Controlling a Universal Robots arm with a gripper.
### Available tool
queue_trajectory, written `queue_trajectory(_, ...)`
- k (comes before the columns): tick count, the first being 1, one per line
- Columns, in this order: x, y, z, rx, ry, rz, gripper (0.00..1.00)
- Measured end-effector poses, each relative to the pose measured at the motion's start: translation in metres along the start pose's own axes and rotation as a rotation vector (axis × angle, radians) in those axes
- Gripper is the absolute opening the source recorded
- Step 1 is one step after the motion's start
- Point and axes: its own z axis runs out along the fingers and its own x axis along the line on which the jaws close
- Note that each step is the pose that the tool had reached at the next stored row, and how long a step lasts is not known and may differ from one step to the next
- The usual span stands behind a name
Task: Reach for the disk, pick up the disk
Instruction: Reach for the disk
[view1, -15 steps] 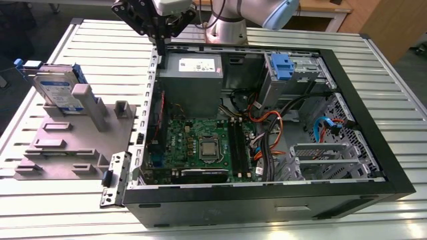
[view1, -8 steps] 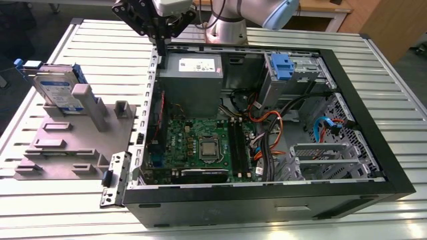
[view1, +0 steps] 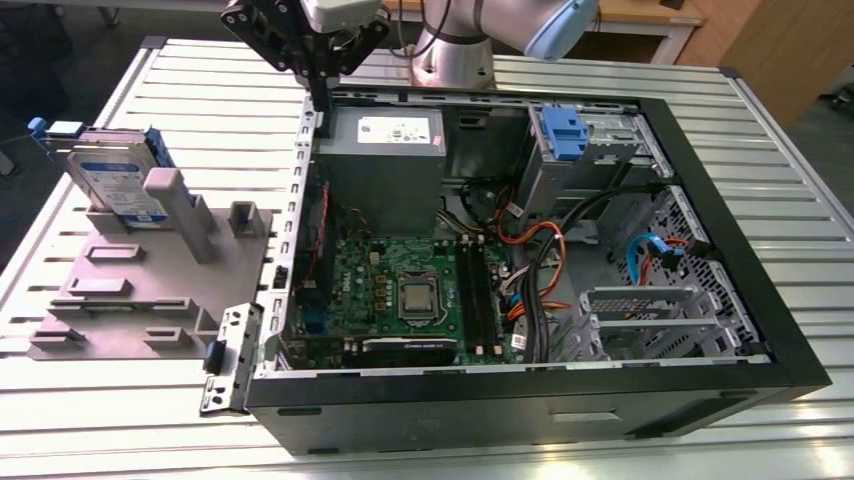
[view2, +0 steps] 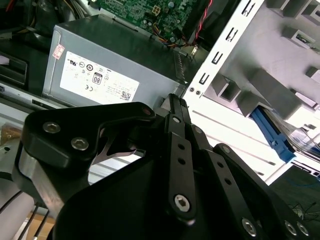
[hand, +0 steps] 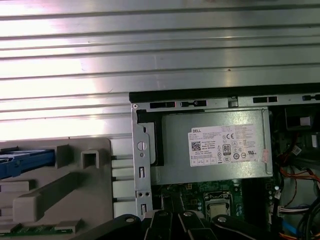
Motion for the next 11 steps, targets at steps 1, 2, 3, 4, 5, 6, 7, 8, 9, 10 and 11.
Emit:
queue_trajectory(1, 0.0011, 0.0002, 0.0002, -0.0001, -0.0004, 0.000, 0.11)
queue_trajectory(2, 0.0022, 0.0003, 0.0002, 0.0000, -0.0010, 0.000, 0.11)
queue_trajectory(3, 0.0032, 0.0005, 0.0003, 0.0000, -0.0014, 0.000, 0.11)
queue_trajectory(4, 0.0038, 0.0006, 0.0003, 0.0000, -0.0015, 0.000, 0.11)
queue_trajectory(5, 0.0038, 0.0006, 0.0003, 0.0000, -0.0015, 0.000, 0.11)
queue_trajectory(6, 0.0038, 0.0006, 0.0003, 0.0001, -0.0015, 0.000, 0.11)
queue_trajectory(7, 0.0038, 0.0006, 0.0006, 0.0000, -0.0016, 0.000, 0.11)
queue_trajectory(8, 0.0038, 0.0005, 0.0009, 0.0000, -0.0016, 0.000, 0.11)
queue_trajectory(9, 0.0038, 0.0005, 0.0009, 0.0000, -0.0016, 0.000, 0.11)
queue_trajectory(10, 0.0039, 0.0005, 0.0009, 0.0000, -0.0016, 0.000, 0.11)
queue_trajectory(11, 0.0039, 0.0005, 0.0009, 0.0000, -0.0016, 0.000, 0.11)
